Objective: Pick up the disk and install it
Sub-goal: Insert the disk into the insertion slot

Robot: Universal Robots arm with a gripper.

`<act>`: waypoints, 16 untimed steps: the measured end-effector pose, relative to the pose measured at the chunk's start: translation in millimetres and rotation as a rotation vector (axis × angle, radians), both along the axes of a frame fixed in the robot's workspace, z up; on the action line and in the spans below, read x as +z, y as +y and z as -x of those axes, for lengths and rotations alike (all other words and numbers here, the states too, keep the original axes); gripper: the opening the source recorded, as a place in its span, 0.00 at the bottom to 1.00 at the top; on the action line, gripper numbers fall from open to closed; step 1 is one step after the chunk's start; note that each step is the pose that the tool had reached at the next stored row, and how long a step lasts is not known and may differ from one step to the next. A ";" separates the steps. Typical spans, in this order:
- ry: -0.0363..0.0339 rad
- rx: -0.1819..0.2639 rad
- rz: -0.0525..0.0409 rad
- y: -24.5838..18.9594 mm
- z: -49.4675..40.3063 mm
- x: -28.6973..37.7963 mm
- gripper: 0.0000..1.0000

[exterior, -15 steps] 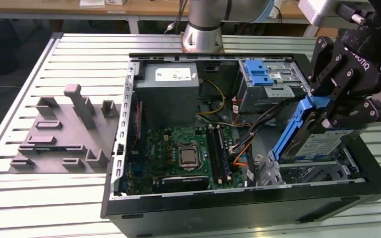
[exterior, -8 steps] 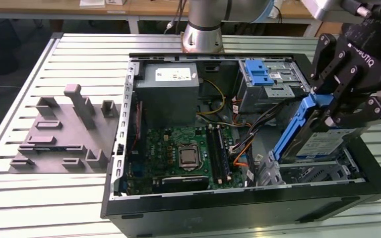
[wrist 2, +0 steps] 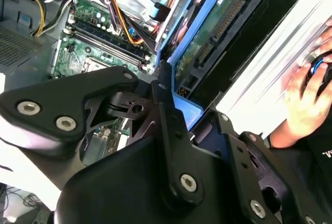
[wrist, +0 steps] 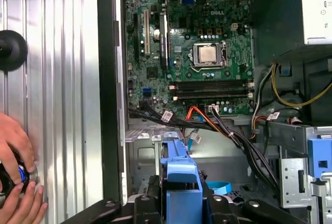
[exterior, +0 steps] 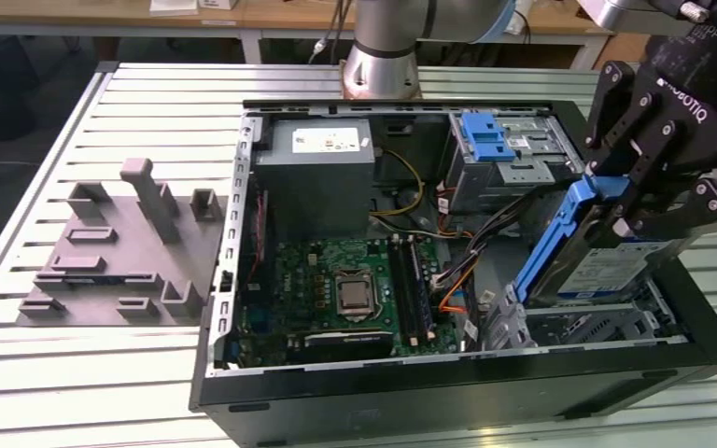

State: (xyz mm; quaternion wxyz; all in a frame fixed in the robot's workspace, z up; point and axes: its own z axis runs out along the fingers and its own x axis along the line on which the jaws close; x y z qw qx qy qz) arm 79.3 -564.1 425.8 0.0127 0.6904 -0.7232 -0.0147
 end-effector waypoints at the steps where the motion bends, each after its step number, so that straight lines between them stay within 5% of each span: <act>1: 0.0035 0.000 -0.0002 0.0 -0.3 -0.6 0.37; 16: 0.0077 0.000 -0.0014 0.0 -1.0 -13.2 0.37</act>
